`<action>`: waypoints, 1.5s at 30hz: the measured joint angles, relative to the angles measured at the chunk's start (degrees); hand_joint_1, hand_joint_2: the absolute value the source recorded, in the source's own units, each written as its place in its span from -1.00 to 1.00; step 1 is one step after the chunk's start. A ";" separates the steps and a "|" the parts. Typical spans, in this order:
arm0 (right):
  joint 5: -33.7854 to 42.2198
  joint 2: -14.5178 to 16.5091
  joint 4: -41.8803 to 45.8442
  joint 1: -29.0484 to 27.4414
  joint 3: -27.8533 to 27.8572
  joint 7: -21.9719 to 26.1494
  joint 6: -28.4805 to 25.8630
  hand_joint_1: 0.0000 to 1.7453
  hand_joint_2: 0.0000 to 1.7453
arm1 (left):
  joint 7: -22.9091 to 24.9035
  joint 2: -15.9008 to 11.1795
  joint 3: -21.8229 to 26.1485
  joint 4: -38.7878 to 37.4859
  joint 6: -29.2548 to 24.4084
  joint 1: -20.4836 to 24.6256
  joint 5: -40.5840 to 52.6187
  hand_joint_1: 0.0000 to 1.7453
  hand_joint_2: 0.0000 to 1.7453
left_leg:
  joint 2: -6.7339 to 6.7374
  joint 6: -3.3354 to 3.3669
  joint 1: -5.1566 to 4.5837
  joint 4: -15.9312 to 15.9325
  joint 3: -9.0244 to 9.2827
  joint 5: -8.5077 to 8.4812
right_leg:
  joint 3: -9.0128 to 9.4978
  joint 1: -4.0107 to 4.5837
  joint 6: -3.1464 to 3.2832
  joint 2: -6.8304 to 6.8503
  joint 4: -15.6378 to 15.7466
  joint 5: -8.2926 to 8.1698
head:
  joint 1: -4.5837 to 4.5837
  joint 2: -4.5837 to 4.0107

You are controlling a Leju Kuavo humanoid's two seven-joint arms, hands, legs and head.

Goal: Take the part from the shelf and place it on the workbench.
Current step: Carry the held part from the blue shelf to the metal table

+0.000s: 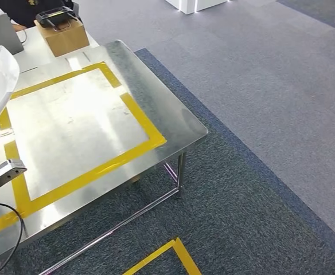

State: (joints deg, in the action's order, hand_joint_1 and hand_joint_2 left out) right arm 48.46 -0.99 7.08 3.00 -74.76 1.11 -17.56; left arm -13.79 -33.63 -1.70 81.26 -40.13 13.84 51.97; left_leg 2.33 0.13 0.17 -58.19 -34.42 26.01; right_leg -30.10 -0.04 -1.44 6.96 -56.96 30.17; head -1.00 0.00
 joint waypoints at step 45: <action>1.56 -0.01 0.11 -0.06 0.03 0.96 0.81 -1.00 -1.00 | 0.35 1.10 -2.68 -0.47 1.26 2.30 0.78 1.00 1.00 | -1.15 -0.37 0.53 0.10 -0.32 -0.22 | -0.16 -0.68 -0.45 -2.95 1.26 -0.50 | -0.01 0.00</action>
State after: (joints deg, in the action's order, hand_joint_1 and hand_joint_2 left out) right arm 50.02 -1.00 7.19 2.94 -74.72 2.07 -16.75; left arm -13.44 -32.53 -4.38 80.79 -38.88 16.14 52.74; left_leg 1.17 -0.25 0.70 -58.08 -34.74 25.80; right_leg -30.26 -0.72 -1.89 4.01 -55.69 29.68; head -1.01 0.00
